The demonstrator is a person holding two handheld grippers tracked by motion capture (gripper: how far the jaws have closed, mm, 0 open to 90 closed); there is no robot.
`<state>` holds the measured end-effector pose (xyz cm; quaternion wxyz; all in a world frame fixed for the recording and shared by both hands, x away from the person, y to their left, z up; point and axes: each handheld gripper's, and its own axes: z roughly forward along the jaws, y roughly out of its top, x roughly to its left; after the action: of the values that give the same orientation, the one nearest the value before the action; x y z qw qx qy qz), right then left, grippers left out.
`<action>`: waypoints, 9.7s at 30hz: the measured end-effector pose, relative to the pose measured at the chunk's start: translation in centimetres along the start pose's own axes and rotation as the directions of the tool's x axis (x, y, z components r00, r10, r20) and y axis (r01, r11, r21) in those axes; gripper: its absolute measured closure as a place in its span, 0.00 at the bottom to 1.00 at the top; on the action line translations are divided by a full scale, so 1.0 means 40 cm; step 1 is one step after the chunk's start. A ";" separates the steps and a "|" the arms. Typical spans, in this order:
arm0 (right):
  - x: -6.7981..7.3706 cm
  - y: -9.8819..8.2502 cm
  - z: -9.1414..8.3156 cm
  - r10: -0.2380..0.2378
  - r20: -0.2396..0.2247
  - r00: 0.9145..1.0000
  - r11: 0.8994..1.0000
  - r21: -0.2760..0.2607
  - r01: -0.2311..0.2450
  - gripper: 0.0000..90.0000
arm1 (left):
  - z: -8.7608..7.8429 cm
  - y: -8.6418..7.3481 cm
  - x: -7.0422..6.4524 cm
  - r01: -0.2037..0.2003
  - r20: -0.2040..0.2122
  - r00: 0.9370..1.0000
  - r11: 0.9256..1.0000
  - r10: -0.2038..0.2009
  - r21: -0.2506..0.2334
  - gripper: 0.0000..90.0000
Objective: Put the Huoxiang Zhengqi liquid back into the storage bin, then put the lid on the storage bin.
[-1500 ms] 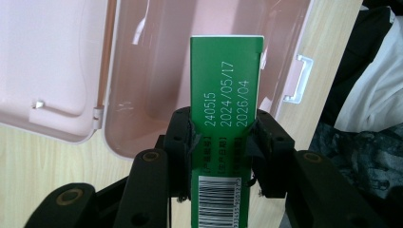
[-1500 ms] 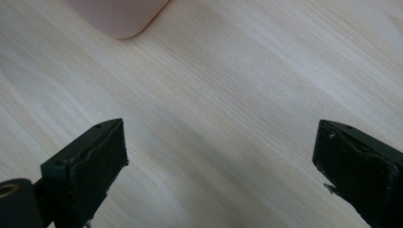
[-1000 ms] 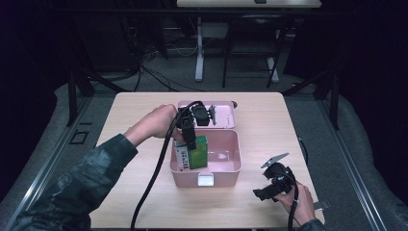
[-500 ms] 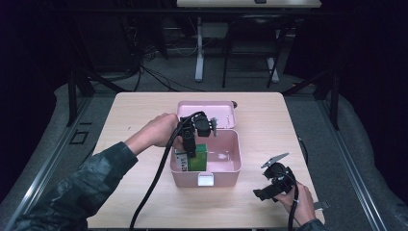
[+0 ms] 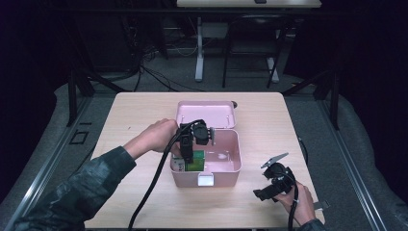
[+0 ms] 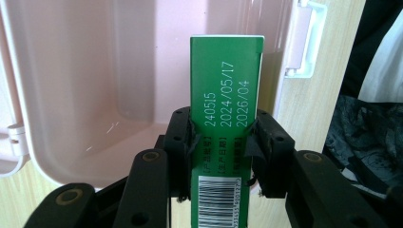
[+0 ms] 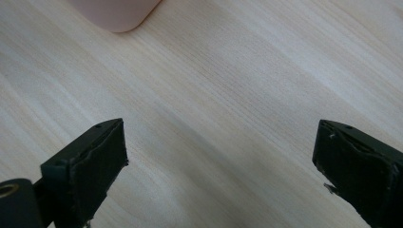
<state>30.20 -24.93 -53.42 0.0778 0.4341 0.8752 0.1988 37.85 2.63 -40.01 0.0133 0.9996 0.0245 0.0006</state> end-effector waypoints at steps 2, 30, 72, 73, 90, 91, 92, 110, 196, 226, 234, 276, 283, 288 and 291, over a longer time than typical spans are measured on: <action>0.001 0.000 0.001 0.000 -0.004 1.000 1.000 0.001 0.000 0.04 | 0.004 0.000 -0.002 -0.010 0.000 1.000 1.000 0.010 0.002 0.71; 0.000 0.000 0.004 0.003 -0.006 1.000 1.000 0.021 -0.003 0.04 | 0.048 -0.010 -0.001 -0.027 0.020 0.999 1.000 0.027 0.002 0.71; -0.016 0.011 -0.020 0.039 -0.032 0.999 0.997 -0.058 -0.040 0.00 | -0.019 -0.114 0.059 0.236 0.036 0.972 0.955 -0.233 -0.180 0.06; -0.017 0.011 -0.021 0.048 -0.034 0.998 0.997 -0.064 -0.050 0.00 | -0.020 -0.120 0.061 0.248 0.043 0.969 0.948 -0.244 -0.198 0.05; -0.060 0.037 -0.030 0.069 -0.027 0.997 0.992 -0.102 -0.072 0.00 | -0.067 -0.233 0.087 0.385 0.025 0.918 0.877 -0.395 -0.288 0.02; -0.061 0.037 -0.030 0.072 -0.031 0.997 0.992 -0.103 -0.074 0.00 | -0.066 -0.241 0.091 0.397 0.027 0.913 0.871 -0.407 -0.290 0.02; -0.063 0.039 -0.032 0.073 -0.035 0.997 0.992 -0.097 -0.077 0.00 | -0.063 -0.249 0.094 0.410 0.031 0.906 0.860 -0.421 -0.302 0.02; -0.096 0.071 -0.034 0.085 -0.033 0.996 0.989 -0.118 -0.088 0.00 | 0.004 -0.335 0.127 0.565 0.087 0.809 0.729 -0.581 -0.386 0.02; -0.187 0.548 0.072 0.194 -0.016 0.981 0.935 -0.299 -0.190 0.75 | 0.144 -0.296 0.097 0.652 0.156 0.697 0.528 -0.700 -0.544 0.68; -0.193 0.578 0.131 0.324 0.042 0.945 0.898 -0.328 -0.294 0.85 | 0.145 -0.294 0.094 0.640 0.139 0.702 0.534 -0.698 -0.552 0.68; -0.177 0.576 0.107 0.338 0.063 0.939 0.870 -0.401 -0.286 0.89 | 0.146 -0.294 0.094 0.640 0.142 0.703 0.533 -0.697 -0.553 0.68; -0.152 0.483 -0.069 0.229 -0.063 0.971 0.719 -0.662 -0.212 0.94 | 0.151 -0.282 0.088 0.646 0.128 0.683 0.513 -0.719 -0.565 0.68; -0.143 0.470 -0.090 0.200 -0.066 0.978 0.707 -0.681 -0.191 0.94 | 0.151 -0.280 0.086 0.648 0.119 0.678 0.513 -0.726 -0.563 0.68; -0.134 0.466 -0.102 0.167 -0.062 0.984 0.696 -0.699 -0.162 0.95 | 0.151 -0.277 0.084 0.645 0.100 0.676 0.521 -0.730 -0.558 0.68; -0.128 0.463 -0.107 0.154 -0.049 0.987 0.694 -0.705 -0.143 0.95 | 0.151 -0.277 0.083 0.647 0.101 0.675 0.519 -0.731 -0.559 0.68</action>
<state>45.49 -20.10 -42.02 0.2278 0.4420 0.6937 0.5210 40.65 13.71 -46.34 0.2982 0.8545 0.4186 0.0756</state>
